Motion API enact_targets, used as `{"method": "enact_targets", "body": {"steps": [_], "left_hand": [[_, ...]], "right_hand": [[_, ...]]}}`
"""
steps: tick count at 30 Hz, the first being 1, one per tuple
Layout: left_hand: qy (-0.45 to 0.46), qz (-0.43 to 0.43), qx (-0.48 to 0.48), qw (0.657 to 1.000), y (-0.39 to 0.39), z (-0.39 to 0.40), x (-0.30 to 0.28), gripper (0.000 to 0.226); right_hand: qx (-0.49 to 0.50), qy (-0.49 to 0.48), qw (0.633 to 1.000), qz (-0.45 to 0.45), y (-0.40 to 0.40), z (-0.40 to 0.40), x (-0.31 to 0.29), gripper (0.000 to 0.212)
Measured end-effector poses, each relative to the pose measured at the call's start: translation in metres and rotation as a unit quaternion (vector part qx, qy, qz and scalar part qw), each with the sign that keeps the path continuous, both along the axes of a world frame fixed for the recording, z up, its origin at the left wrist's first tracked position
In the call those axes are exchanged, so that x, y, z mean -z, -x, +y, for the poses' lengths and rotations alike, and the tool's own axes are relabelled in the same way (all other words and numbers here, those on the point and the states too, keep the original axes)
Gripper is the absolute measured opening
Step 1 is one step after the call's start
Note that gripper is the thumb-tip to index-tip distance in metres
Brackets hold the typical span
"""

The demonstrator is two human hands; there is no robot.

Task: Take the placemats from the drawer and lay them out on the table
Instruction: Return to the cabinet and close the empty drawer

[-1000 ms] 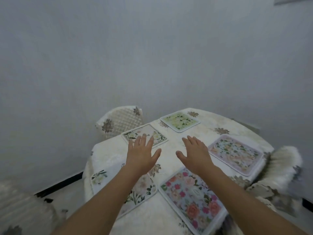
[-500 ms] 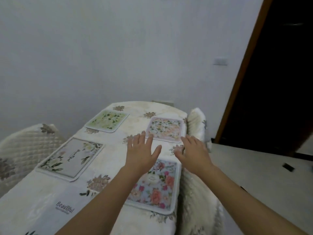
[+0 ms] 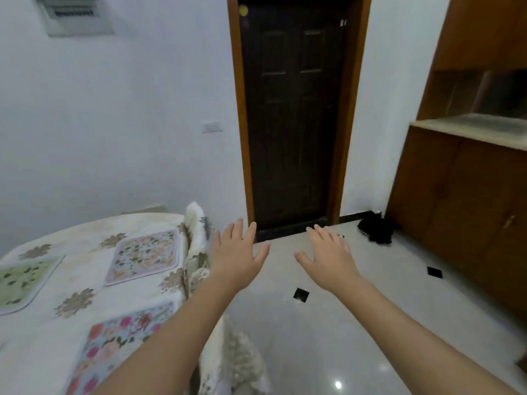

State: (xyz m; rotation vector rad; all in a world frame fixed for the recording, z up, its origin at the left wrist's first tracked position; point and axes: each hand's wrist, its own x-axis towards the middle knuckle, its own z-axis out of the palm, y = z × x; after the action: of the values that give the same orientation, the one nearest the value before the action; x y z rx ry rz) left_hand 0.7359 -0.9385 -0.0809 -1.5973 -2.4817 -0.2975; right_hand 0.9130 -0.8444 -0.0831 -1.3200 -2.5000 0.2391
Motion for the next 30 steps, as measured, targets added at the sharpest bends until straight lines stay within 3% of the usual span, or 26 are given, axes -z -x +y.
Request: {"method": "enact_targets", "body": {"steps": [14, 24, 30], "left_hand": [[0.013, 0.005, 0.213, 0.977, -0.266, 0.180, -0.001, 0.067], [0.047, -0.034, 0.355, 0.933, -0.359, 0.327, 0.039, 0.068], [0.059, -0.070, 0.459, 0.884, -0.434, 0.408, 0.053, 0.068]], "right_hand": [[0.200, -0.011, 0.980, 0.015, -0.291, 0.105, 0.004, 0.068], [0.349, 0.030, 0.936, -0.026, -0.381, 0.186, 0.043, 0.069], [0.445, 0.031, 0.895, -0.028, -0.432, 0.225, 0.041, 0.068]]}}
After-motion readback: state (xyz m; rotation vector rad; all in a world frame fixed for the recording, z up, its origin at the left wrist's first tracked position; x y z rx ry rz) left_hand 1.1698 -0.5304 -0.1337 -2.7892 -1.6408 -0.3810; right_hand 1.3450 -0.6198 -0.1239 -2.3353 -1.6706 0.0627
